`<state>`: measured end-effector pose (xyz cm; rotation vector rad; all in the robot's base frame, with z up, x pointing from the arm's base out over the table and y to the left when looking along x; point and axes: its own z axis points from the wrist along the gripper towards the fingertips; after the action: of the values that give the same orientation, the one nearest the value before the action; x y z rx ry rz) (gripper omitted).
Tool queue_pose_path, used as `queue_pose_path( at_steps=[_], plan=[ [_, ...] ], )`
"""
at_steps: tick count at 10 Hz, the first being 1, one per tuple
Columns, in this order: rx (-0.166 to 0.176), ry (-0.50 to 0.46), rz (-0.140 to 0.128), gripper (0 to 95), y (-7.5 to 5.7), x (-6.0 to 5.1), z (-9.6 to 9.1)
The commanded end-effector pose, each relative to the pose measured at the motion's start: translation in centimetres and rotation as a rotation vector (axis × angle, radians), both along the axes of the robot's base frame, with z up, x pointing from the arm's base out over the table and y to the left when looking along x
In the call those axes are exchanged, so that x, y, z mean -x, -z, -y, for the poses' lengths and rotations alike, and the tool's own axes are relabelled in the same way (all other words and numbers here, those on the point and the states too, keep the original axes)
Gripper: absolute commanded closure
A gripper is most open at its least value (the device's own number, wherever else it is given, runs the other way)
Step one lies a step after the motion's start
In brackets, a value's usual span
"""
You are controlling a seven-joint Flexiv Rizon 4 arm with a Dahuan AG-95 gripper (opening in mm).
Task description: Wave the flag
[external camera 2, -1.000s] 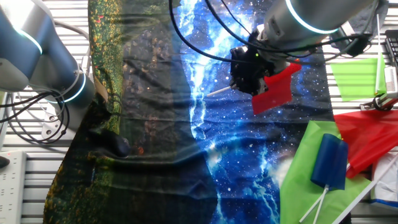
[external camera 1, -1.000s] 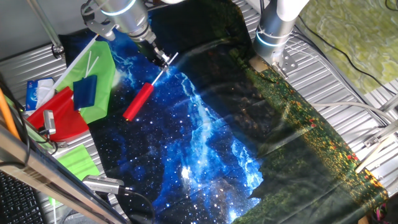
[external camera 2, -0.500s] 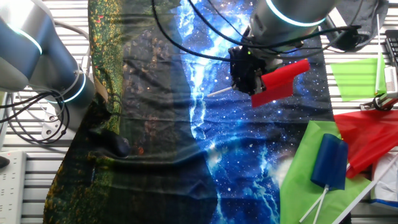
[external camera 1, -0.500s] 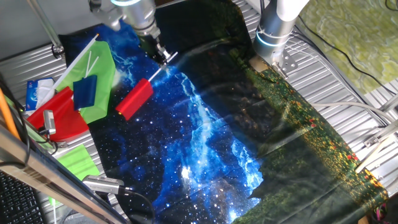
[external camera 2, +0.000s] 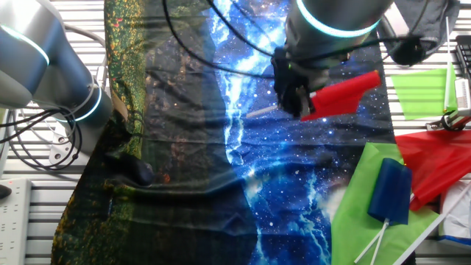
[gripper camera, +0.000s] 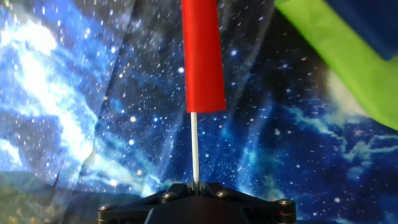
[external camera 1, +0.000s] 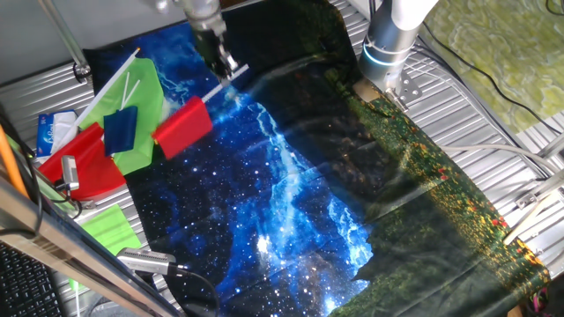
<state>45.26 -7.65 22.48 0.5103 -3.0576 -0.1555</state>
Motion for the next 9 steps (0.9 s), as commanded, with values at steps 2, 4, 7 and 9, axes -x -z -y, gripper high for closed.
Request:
queue_pose_path(
  at_steps=[2, 4, 7, 9],
  plan=[
    [0.008, -0.165, -0.010, 95.0, 0.0, 0.1, 4.2],
    [0.023, -0.229, -0.010, 95.0, 0.3, 0.3, 6.0],
    [0.039, -0.730, 0.014, 95.0, 0.5, -0.1, 6.4],
    [0.082, -1.105, 0.080, 95.0, 0.5, -0.5, 6.2]
  ],
)
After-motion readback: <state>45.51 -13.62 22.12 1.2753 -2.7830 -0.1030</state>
